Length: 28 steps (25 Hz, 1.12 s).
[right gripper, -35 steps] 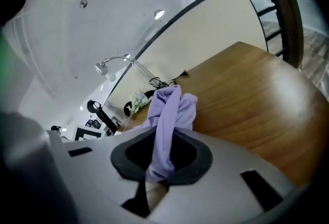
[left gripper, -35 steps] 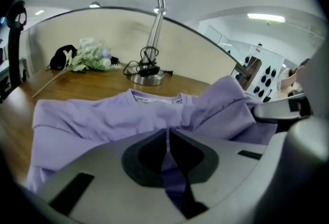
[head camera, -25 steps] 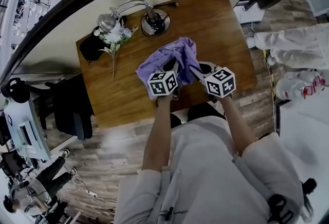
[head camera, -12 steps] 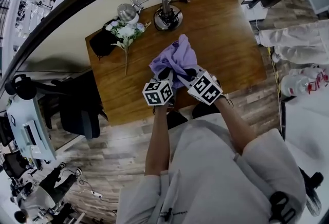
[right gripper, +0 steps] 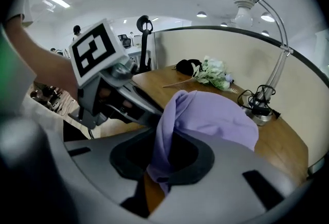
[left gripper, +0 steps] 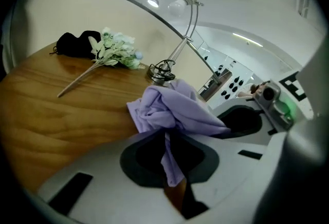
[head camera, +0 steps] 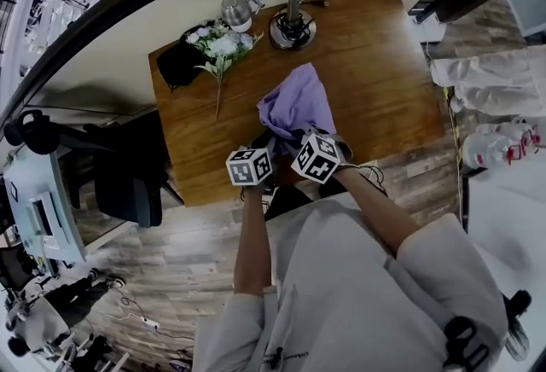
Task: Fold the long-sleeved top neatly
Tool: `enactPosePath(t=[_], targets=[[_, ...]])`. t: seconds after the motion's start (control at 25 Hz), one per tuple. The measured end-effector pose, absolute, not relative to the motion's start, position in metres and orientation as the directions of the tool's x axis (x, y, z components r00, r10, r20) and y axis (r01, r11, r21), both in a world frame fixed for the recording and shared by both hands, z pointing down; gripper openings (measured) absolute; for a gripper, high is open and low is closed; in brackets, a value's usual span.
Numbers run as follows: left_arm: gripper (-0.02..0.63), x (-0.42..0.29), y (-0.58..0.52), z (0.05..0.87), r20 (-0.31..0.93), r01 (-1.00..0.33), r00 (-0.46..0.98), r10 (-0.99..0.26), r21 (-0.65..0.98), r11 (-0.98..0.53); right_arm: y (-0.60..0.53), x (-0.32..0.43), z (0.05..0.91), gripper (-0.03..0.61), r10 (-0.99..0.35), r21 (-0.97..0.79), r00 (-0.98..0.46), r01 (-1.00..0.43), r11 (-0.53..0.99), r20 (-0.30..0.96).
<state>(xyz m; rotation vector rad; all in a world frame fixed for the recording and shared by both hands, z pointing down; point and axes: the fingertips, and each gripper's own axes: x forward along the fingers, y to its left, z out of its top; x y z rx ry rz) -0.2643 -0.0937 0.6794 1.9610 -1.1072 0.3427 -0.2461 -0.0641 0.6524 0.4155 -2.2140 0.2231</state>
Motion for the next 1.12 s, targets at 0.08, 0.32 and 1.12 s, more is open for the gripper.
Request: enactPosePath(t=[0.08, 0.32, 1.12], targets=[[0.04, -0.284, -0.08, 0.676, 0.569, -0.805, 0.559, -0.603, 0.547, -0.23, -0.057, -0.253, 0.662, 0.096, -0.205, -0.01, -0.573, -0.349, 0.937, 0.793], [0.04, -0.325, -0.103, 0.618, 0.439, -0.833, 0.444, -0.781, 0.522, -0.181, -0.015, -0.266, 0.597, 0.188, -0.098, -0.132, -0.737, -0.247, 0.96, 0.669], [0.04, -0.261, -0.173, 0.67, 0.62, -0.967, 0.147, -0.771, 0.254, 0.02, -0.181, -0.164, 0.669, 0.003, -0.598, -0.277, -0.554, -0.823, 0.495, 0.579]])
